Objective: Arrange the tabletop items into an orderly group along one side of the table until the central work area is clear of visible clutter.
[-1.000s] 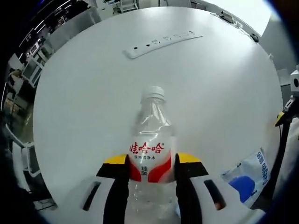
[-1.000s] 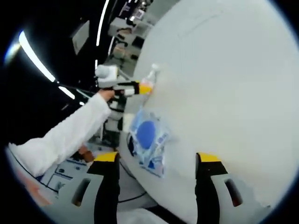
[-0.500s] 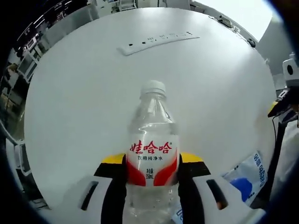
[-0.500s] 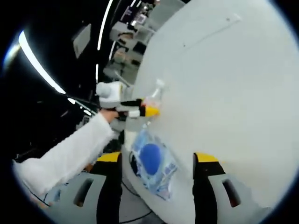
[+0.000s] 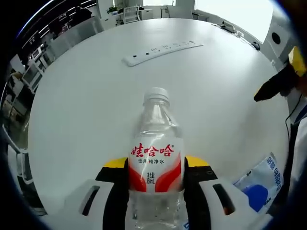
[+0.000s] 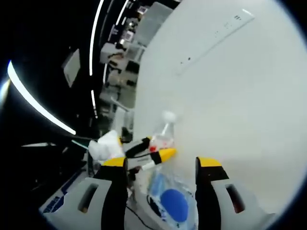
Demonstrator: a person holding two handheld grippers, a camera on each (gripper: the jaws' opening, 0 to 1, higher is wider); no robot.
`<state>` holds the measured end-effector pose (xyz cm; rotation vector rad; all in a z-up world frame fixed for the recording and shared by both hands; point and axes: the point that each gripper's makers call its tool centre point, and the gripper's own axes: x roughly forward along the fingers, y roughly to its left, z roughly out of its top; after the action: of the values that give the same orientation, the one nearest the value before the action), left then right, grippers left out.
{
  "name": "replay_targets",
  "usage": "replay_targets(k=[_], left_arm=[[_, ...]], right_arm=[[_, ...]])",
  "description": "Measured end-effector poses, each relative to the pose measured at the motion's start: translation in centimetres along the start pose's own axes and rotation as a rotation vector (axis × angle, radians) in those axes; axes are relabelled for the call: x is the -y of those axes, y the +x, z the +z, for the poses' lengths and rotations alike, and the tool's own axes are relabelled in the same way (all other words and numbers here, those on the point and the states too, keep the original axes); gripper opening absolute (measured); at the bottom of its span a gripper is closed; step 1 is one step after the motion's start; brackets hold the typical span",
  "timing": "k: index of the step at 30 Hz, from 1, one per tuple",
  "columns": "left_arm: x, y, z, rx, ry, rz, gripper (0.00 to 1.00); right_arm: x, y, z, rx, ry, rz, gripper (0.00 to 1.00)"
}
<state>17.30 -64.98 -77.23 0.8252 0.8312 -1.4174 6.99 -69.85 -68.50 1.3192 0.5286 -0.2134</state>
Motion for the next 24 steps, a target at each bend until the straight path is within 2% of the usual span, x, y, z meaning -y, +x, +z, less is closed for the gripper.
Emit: replay_targets(k=[3, 9, 15, 20, 24], left_arm=[[0.0, 0.0, 0.1, 0.021, -0.003, 0.003, 0.44], [-0.2, 0.1, 0.3, 0.065, -0.003, 0.004, 0.45], [-0.3, 0.1, 0.4, 0.086, -0.005, 0.006, 0.45], [-0.4, 0.1, 0.4, 0.093, -0.006, 0.006, 0.45], [-0.4, 0.1, 0.5, 0.107, -0.008, 0.008, 0.45]], right_arm=[[0.4, 1.3, 1.1, 0.037, 0.066, -0.023, 0.54], [-0.2, 3.6, 1.8, 0.057, 0.143, -0.030, 0.54], [-1.1, 6.7, 1.7, 0.045, 0.153, -0.034, 0.54], [-1.6, 7.8, 1.6, 0.046, 0.186, -0.028, 0.55], [-1.0, 8.4, 2.0, 0.062, 0.188, -0.066, 0.55]])
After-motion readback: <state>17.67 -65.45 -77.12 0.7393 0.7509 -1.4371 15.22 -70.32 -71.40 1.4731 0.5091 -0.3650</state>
